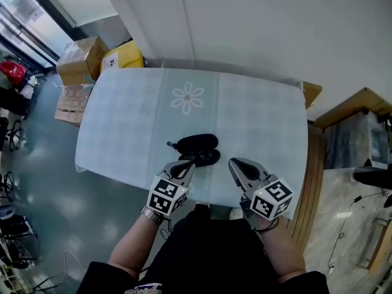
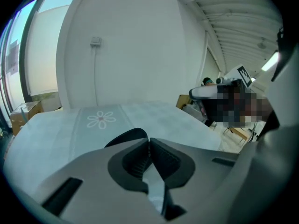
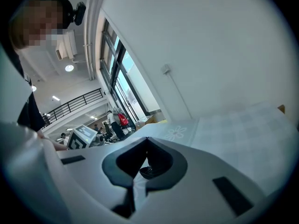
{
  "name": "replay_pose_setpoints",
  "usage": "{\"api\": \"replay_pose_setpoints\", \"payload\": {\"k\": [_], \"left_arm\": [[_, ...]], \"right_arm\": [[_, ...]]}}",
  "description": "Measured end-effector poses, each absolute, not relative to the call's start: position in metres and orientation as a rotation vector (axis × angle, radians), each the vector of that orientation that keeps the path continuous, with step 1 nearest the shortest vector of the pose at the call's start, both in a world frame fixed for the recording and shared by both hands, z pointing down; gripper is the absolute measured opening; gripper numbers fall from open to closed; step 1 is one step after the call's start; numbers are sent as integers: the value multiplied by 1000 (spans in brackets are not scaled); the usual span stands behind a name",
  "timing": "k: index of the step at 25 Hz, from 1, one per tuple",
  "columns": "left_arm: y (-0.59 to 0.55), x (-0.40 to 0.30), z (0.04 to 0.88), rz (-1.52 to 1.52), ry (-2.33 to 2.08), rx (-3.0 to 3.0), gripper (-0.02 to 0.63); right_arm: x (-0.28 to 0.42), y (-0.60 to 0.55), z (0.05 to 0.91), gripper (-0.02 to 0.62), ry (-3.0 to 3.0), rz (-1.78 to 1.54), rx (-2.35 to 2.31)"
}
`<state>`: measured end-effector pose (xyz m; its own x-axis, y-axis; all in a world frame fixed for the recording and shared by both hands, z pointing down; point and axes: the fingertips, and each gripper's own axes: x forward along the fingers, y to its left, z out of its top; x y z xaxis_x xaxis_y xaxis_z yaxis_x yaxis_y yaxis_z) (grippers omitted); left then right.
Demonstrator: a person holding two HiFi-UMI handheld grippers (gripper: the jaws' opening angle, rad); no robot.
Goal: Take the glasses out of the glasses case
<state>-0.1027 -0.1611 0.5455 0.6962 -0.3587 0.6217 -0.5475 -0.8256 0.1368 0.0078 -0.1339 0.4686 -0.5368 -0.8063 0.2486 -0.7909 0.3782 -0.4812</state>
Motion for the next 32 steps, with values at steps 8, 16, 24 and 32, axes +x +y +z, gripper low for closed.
{"api": "replay_pose_setpoints", "payload": {"k": [8, 16, 24, 32], "left_arm": [[-180, -99, 580, 1097, -571, 2680, 35], [-190, -98, 607, 1302, -421, 2739, 35], [-191, -97, 628, 1473, -271, 2760, 37], [-188, -89, 643, 1618, -147, 2758, 40]], "right_arm": [[8, -147, 485, 23, 2509, -950, -1584], [9, -154, 499, 23, 2436, -997, -1654], [10, -155, 506, 23, 2375, -1016, -1714], [16, -147, 511, 23, 2310, -1037, -1759]]}}
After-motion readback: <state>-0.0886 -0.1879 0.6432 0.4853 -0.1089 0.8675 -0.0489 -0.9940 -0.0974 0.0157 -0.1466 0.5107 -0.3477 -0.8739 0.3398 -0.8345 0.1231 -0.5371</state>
